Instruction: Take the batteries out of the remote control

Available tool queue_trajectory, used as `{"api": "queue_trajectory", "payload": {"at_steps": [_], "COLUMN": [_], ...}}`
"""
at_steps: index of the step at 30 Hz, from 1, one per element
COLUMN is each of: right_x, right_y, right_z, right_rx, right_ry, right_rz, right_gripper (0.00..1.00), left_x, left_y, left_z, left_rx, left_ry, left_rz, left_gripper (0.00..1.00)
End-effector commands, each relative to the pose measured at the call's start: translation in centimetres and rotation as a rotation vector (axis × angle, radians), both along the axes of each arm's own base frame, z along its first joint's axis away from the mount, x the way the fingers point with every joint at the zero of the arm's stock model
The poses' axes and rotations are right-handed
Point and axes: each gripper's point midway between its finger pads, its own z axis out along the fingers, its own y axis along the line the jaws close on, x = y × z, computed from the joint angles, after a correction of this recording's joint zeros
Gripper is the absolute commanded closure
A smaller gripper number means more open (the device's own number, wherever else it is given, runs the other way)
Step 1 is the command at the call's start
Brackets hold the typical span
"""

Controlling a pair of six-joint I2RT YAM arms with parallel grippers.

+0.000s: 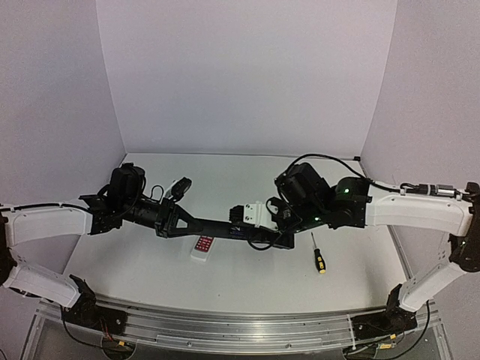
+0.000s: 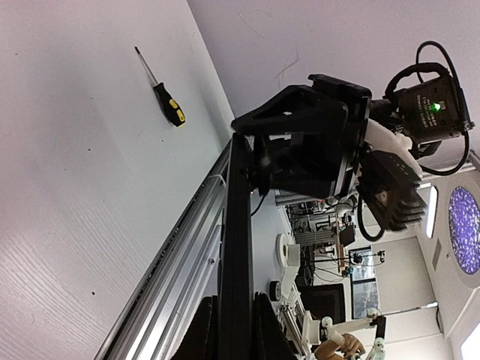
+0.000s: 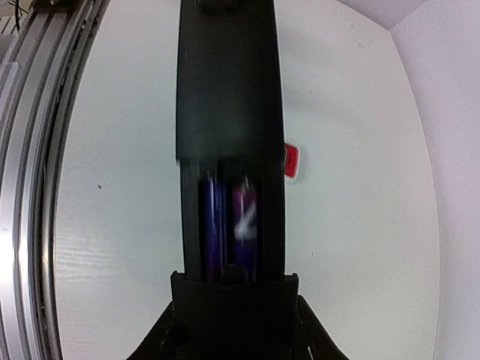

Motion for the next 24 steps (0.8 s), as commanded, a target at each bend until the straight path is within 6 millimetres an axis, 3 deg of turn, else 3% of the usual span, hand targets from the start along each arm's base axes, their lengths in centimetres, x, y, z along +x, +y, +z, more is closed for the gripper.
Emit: {"api": "queue_trajectory", "payload": {"at_steps": [1, 7, 10, 12, 15, 19, 24], "right_x": [1.1, 1.6, 3.0, 5.2, 8.0, 10.4, 10.3], "right_y": [-5.9, -6.7, -7.6, -9.1, -11.8, -17.2, -23.5], "right_z": [-1.8, -2.2, -3.1, -3.5, -4.5, -6.5, -9.3], "right_rx": [-0.157, -0.163, -0.15, -0.113, -0.054, -0.034, 0.025], "right_ry": [0.008, 0.029, 0.097, 0.164, 0.253, 0.26, 0.411], "right_rz": [-0.125, -0.165, -0.292, -0.466, -0.739, -1.102, -1.443], "right_gripper": [0.62, 0.64, 0.64, 0.64, 0.64, 0.63, 0.61], "left_x": [0.5, 0.7, 0.9, 1.2, 1.7, 2.7, 4.0], "left_y": [1.0, 0.9, 0.7, 0.6, 0.2, -0.6, -2.3], "left_z": [-0.4, -0.9, -1.4, -1.9, -2.8, -4.3, -6.0], "left_rx": [0.04, 0.047, 0.052, 0.06, 0.068, 0.069, 0.098], "left_ry": [0.013, 0.024, 0.031, 0.032, 0.029, 0.031, 0.029], "left_rz": [0.043, 0.04, 0.041, 0.048, 0.044, 0.033, 0.018], "left_gripper": [1.0, 1.0, 1.0, 1.0, 1.0, 1.0, 1.0]}}
